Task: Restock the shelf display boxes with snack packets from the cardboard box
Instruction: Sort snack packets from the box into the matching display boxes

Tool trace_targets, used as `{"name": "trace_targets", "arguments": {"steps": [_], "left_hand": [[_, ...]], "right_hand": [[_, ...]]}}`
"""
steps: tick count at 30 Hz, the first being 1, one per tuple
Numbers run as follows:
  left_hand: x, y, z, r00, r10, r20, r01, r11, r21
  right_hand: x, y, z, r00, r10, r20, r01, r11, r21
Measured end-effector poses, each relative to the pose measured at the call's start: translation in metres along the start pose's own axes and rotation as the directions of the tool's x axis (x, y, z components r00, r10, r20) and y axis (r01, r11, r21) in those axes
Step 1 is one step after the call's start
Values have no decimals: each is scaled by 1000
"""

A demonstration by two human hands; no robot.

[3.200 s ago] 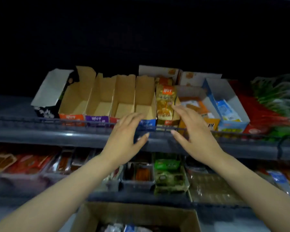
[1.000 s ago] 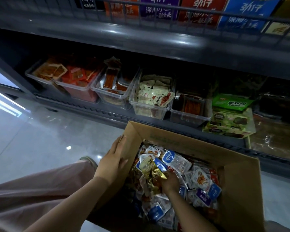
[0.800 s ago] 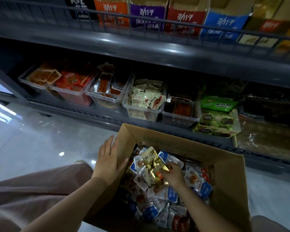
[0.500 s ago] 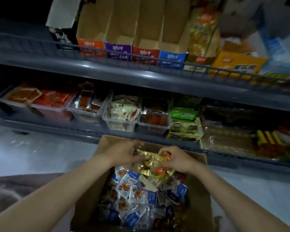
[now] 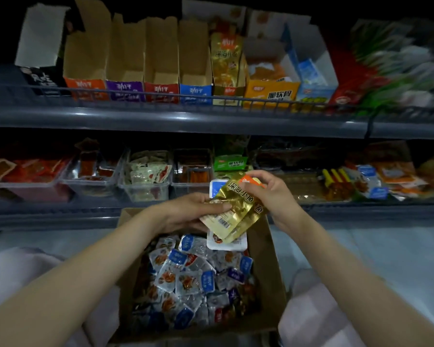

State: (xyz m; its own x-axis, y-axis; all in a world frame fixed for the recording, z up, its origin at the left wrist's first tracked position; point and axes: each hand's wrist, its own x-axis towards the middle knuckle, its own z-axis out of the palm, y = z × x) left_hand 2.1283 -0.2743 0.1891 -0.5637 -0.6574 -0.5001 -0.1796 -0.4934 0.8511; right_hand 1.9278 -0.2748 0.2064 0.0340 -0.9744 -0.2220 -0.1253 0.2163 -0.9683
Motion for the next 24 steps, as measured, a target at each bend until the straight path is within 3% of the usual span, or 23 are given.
{"name": "trace_targets", "arguments": {"steps": [3,6,10,12,14,17,20,24], "left_hand": [[0,-10,15,991,37,-130,-39,999,-18],[-5,-15,21,955,124,-269,-156,983,-99],[-10,-20,24,878,249,-408,-270,963,5],[-10,-26,29,841,282,-462,-292,955,52],[-9,-31,34,819,300,-490,-306,949,70],[-7,-34,39,826,293,-481,-297,952,70],[-9,-35,39,868,232,-439,-265,964,-15],[-13,-36,38,863,186,-471,-286,947,-149]], "right_hand": [[-8,6,11,995,-93,-42,92,996,-16],[-12,10,20,994,-77,-74,83,993,83],[-14,22,31,991,92,-100,-71,978,194],[-15,29,35,975,220,-29,-201,932,300],[-16,34,36,969,238,60,-243,897,368],[-19,35,34,983,185,25,-182,924,335],[-17,34,28,990,134,-42,-118,956,267],[-20,31,25,995,96,40,-103,959,266]]}}
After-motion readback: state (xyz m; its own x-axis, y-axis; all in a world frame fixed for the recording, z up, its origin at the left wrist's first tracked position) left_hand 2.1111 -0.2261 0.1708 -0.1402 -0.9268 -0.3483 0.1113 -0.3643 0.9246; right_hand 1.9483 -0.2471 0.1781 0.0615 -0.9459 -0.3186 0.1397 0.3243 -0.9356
